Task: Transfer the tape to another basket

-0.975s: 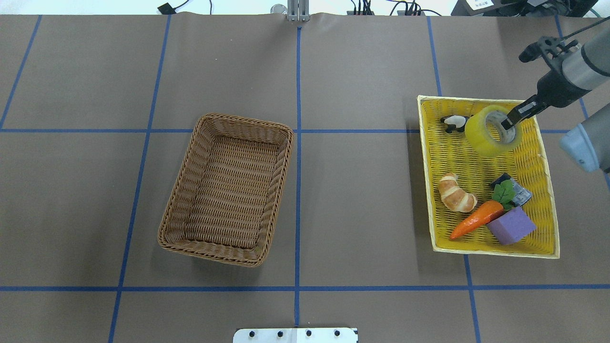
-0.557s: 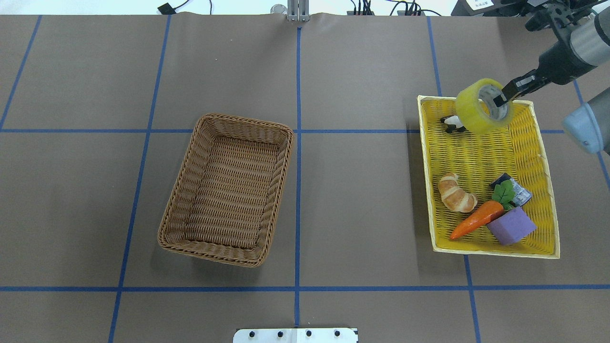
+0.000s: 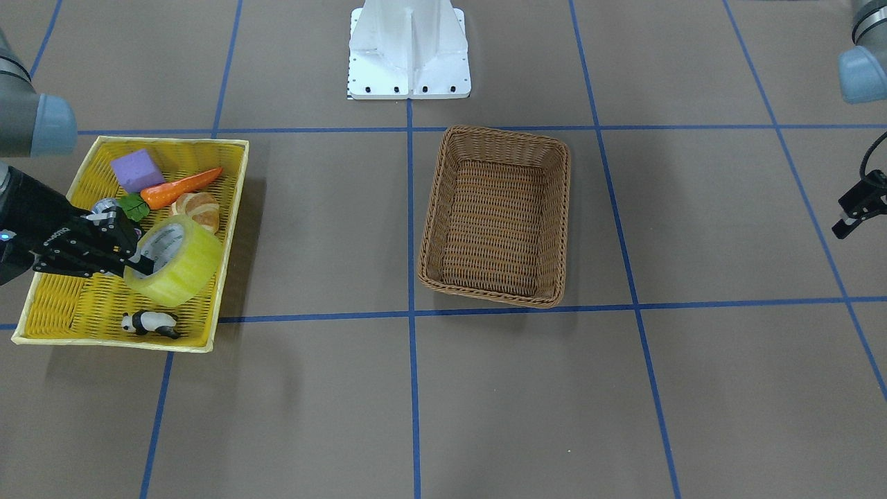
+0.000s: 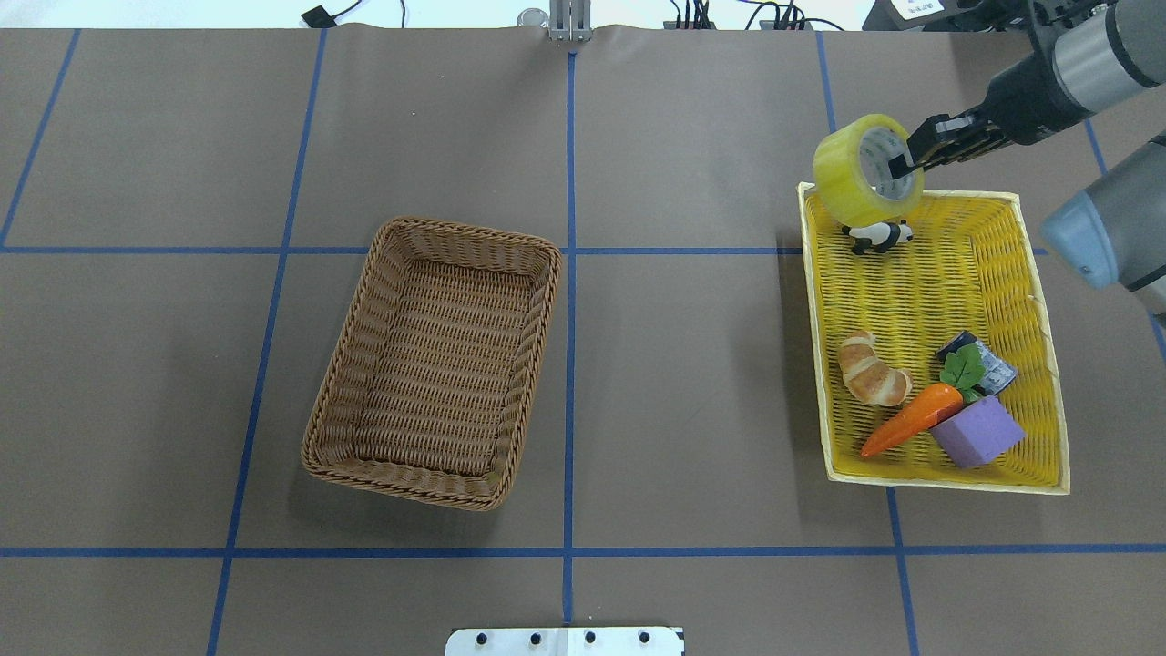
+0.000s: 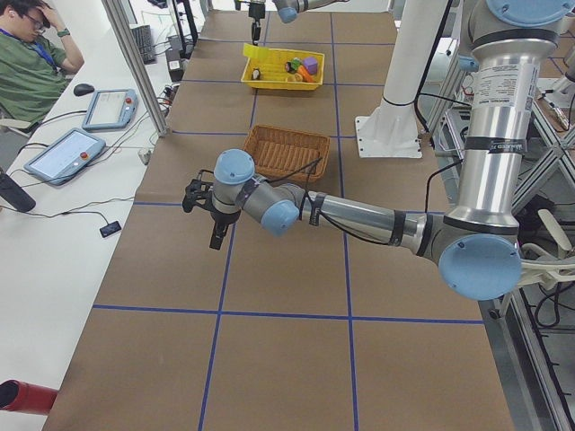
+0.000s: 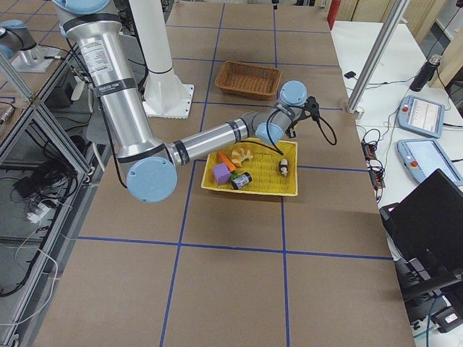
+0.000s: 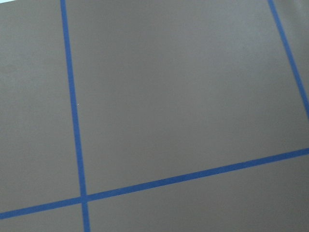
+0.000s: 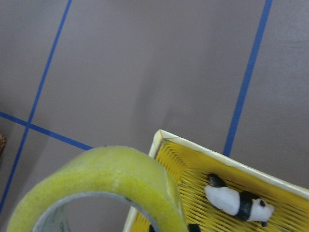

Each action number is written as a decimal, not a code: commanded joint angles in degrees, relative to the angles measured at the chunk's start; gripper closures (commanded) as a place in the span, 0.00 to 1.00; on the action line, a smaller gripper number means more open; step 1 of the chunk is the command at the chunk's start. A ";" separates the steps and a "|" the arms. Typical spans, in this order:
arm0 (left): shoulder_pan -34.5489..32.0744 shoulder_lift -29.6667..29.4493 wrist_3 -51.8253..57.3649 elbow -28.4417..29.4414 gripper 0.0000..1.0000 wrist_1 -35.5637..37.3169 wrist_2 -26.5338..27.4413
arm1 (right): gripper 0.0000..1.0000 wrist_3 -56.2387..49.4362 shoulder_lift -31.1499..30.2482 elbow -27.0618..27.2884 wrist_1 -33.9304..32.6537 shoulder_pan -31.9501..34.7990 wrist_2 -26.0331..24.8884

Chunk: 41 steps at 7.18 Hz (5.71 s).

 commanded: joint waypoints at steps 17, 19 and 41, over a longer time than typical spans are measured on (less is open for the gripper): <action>35.86 -20.21 -94.03 3.41 0.02 -77.70 24.66 | 1.00 53.01 4.94 6.75 46.92 -26.80 -25.66; 38.14 -22.05 -93.95 3.68 0.02 -77.35 27.38 | 1.00 53.01 5.99 6.75 46.92 -28.46 -25.48; 43.34 -23.55 -92.98 4.64 0.51 -77.17 30.03 | 0.87 53.10 6.70 6.05 46.84 -32.77 -29.26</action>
